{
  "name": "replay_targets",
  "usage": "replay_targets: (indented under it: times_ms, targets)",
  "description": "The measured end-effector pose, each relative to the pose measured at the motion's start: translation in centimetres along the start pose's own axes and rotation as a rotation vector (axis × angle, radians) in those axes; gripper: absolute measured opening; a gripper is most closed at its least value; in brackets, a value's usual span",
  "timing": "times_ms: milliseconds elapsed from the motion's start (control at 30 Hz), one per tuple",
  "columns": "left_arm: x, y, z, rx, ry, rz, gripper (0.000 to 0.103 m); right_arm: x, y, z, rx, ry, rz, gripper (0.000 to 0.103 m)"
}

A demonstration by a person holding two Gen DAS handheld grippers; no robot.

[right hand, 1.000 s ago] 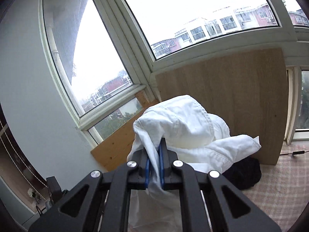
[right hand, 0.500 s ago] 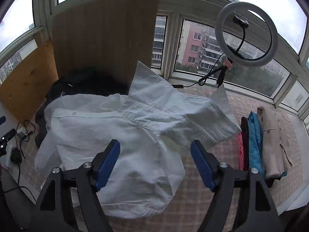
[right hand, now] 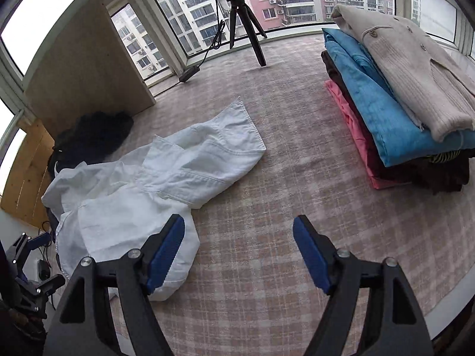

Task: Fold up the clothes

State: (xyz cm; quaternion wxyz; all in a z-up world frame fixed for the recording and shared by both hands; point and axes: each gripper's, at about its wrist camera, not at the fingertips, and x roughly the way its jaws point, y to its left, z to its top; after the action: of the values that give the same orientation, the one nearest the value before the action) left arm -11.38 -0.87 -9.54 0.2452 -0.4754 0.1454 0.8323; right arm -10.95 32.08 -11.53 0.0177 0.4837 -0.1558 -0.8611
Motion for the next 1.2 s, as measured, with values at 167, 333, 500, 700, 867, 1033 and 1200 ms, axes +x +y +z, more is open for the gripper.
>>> replay_targets:
  times_ms: [167,333,500,700,867,1033,1200]
  targets:
    - [3.3,-5.4,0.7,-0.007,0.078,-0.033,0.102,4.7,0.4,3.6,-0.273,0.011,0.083,0.075]
    - [7.0,-8.2,1.4,-0.097,0.149,0.012,0.102,9.3,2.4,6.0,-0.650,0.076,0.115,0.075]
    - [10.3,-9.8,2.6,-0.136,0.202,0.129,0.087,13.0,3.3,6.9,-0.803,0.181,0.210,0.075]
    - [10.1,-6.3,3.1,-0.248,0.193,0.144,0.039,14.4,4.1,6.1,-0.854,0.310,0.318,0.075]
    - [8.2,-2.6,4.5,-0.283,0.150,0.191,0.035,12.7,4.5,5.8,-0.890,0.395,0.430,0.039]
    - [6.4,1.2,6.6,-0.310,0.095,0.285,0.033,11.4,4.9,6.4,-0.995,0.322,0.398,0.053]
    - [7.9,4.1,8.7,-0.287,0.100,0.380,0.030,13.9,6.0,7.2,-1.040,0.373,0.392,0.064]
